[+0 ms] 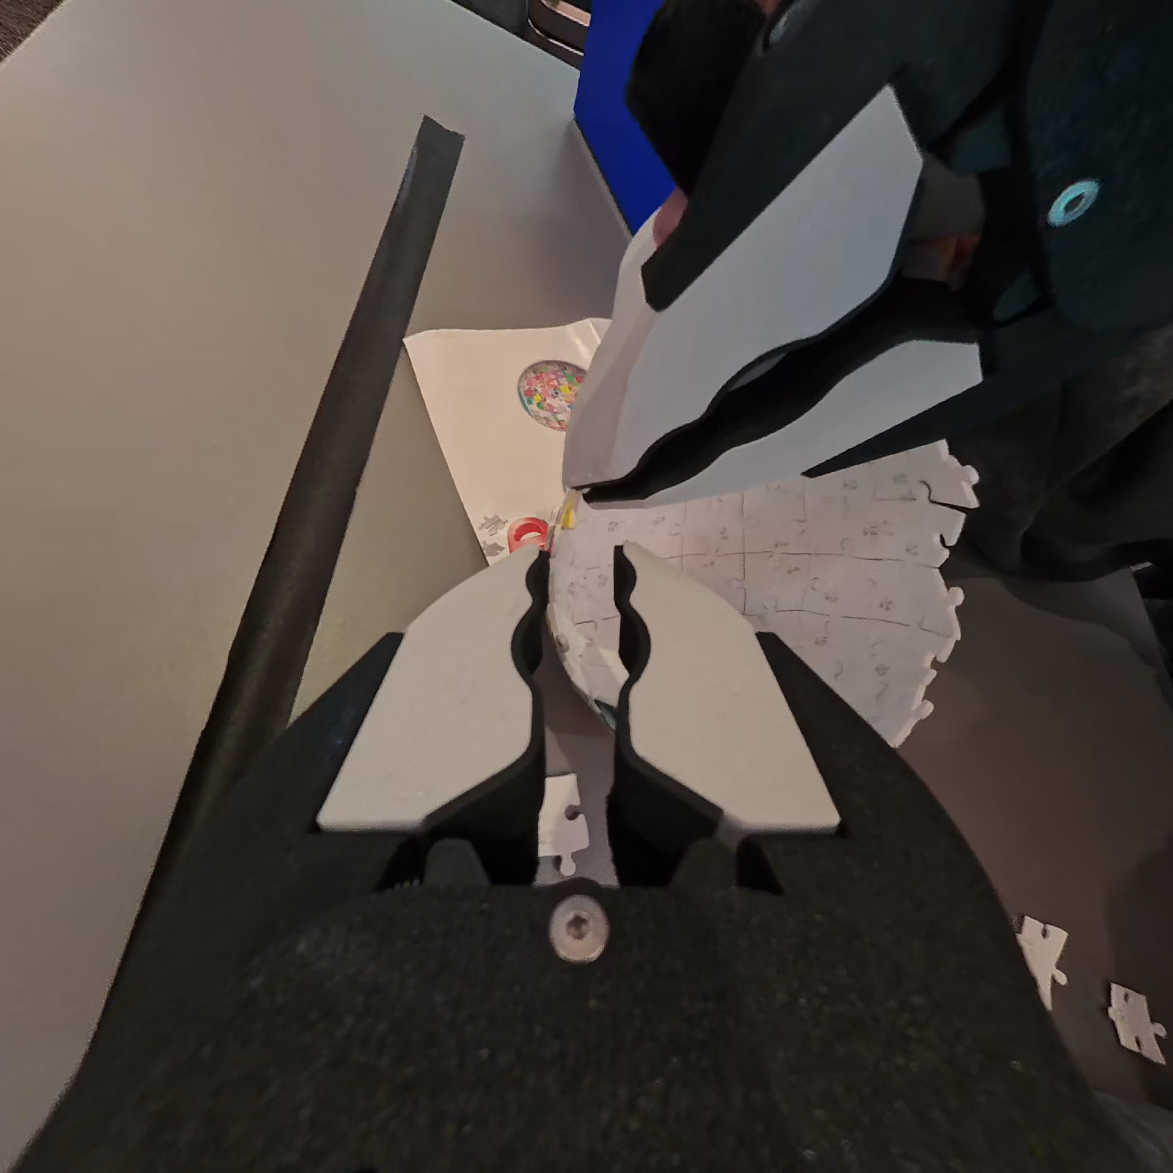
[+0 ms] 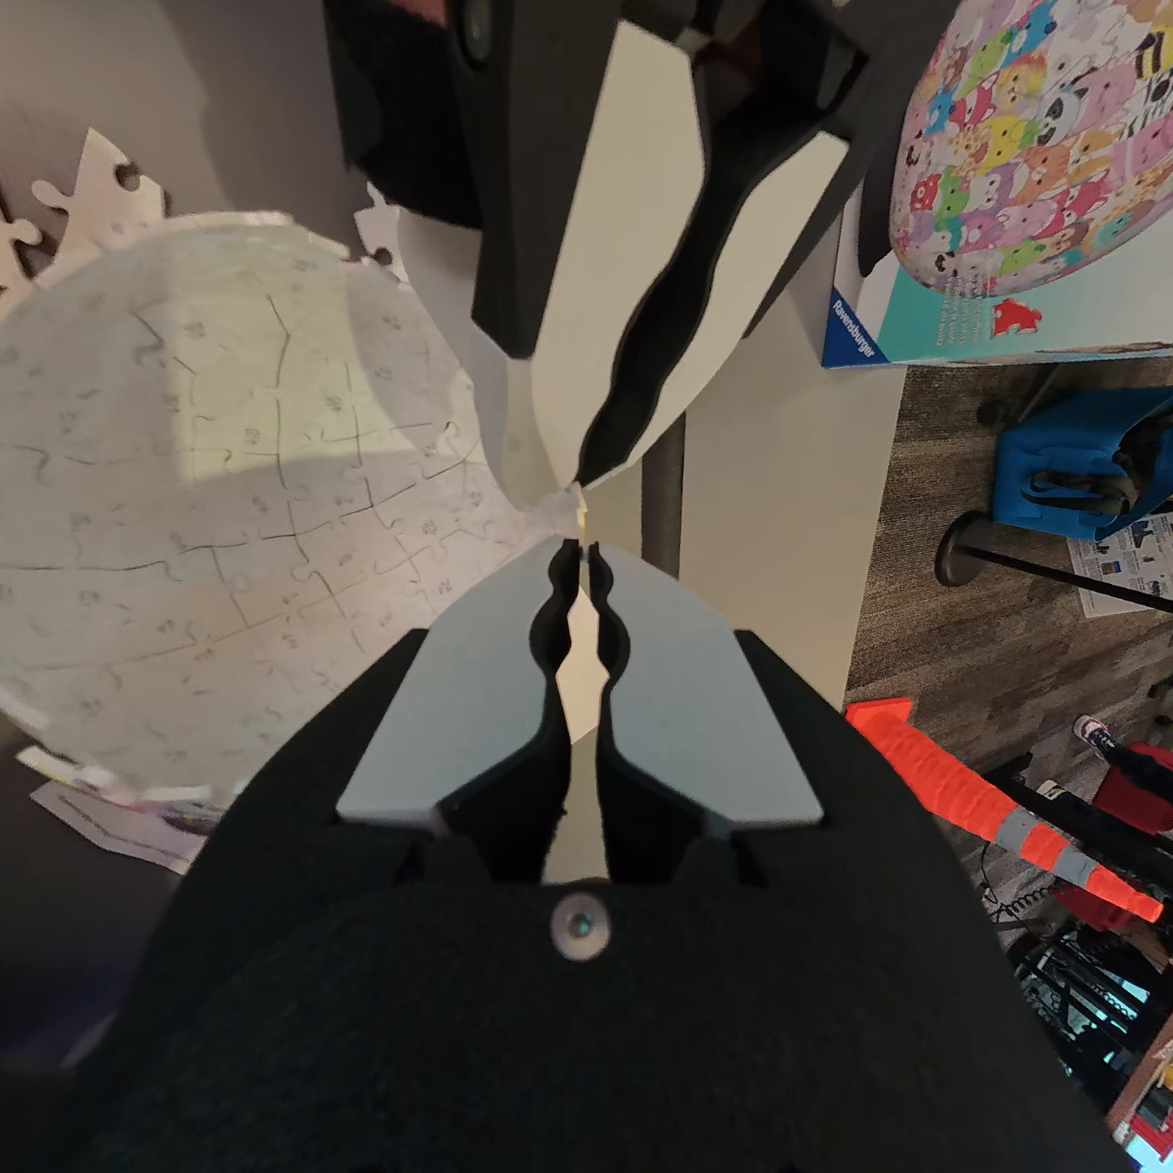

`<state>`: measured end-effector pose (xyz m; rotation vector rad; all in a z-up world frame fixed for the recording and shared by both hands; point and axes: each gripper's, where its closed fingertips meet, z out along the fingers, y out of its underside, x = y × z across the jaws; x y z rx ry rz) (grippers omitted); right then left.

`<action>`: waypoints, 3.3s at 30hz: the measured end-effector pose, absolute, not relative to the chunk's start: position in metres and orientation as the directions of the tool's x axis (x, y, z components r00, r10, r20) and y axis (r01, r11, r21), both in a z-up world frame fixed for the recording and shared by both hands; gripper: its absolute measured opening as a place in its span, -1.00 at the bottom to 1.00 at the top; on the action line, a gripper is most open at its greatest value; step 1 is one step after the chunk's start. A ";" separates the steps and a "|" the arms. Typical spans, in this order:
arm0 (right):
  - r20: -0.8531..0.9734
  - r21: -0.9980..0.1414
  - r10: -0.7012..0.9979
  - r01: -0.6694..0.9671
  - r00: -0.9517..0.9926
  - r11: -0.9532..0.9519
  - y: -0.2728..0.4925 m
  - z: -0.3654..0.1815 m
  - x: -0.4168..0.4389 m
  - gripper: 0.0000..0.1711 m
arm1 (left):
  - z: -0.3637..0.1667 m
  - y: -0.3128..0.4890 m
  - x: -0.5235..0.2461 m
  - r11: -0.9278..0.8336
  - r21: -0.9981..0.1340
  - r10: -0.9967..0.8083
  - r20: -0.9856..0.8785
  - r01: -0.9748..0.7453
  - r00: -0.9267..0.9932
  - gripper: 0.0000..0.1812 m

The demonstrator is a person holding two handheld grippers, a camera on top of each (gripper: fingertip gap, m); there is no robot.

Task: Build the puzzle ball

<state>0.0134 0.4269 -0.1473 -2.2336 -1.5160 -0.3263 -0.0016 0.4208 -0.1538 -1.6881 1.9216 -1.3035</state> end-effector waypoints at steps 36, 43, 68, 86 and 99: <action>0.455 -0.171 0.808 0.927 0.374 -0.333 0.437 -0.147 0.028 -0.97 | -0.160 0.436 0.021 0.061 -0.727 -0.924 0.218 -0.683 -0.313 -0.94; 0.459 -0.148 0.810 0.931 0.364 -0.334 0.437 -0.150 0.029 -0.96 | -0.162 0.436 0.023 0.081 -0.720 -0.933 0.188 -0.689 -0.306 -0.96; 0.304 -0.288 0.801 0.851 0.517 -0.440 0.427 -0.143 0.029 -0.66 | -0.151 0.432 0.022 0.080 -0.776 -0.916 0.189 -0.625 -0.353 -0.97; 0.118 -0.233 0.726 0.730 0.677 -0.643 0.420 -0.159 0.040 -0.90 | -0.151 0.432 0.021 0.095 -0.772 -0.923 0.168 -0.629 -0.346 -0.97; 0.118 -0.215 0.729 0.734 0.675 -0.645 0.420 -0.159 0.036 -0.97 | -0.151 0.430 0.018 0.079 -0.763 -0.911 0.206 -0.642 -0.356 -0.87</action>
